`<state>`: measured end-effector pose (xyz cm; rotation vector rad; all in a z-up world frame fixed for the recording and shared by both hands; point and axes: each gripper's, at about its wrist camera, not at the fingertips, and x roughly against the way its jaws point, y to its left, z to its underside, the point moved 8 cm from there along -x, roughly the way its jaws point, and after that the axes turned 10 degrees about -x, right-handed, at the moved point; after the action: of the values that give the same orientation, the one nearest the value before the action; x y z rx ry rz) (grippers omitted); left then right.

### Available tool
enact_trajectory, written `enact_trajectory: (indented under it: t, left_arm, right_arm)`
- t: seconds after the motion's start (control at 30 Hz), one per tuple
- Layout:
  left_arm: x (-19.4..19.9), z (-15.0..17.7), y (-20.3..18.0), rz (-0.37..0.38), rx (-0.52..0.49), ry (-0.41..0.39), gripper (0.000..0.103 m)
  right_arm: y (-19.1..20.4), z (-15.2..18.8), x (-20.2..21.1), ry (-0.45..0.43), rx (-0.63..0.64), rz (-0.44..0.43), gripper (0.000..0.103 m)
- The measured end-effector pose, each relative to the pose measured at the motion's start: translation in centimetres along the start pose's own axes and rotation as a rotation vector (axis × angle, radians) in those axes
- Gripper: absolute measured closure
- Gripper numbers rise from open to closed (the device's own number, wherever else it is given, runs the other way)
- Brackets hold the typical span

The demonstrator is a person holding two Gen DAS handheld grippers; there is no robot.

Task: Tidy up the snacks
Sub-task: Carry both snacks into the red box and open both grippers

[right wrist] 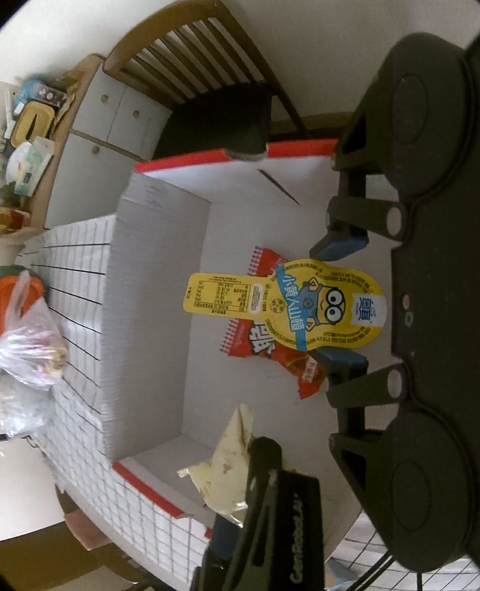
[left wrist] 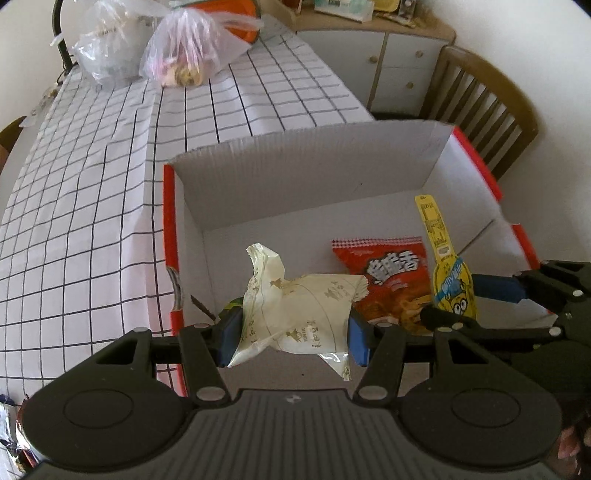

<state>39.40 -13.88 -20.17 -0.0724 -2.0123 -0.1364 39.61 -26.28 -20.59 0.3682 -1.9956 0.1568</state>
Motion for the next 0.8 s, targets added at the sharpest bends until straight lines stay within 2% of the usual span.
enact_trajectory:
  t: [0.3, 0.53, 0.8]
  left_arm:
    - [-2.5, 0.6, -0.8, -0.017, -0.031, 0.062, 0.045]
    - [-2.8, 0.5, -1.3, -0.046, -0.070, 0.062, 0.044]
    - [-2.2, 0.6, -0.9, -0.033, -0.044, 0.044, 0.044]
  right_arm:
    - [0.2, 1.0, -1.4, 0.042, 0.010, -0.011, 0.055]
    - [0.1, 1.0, -1.7, 0.047, 0.011, -0.017, 0.053]
    - [-0.2, 0.4, -0.7, 0.008, -0.006, -0.037, 0.041]
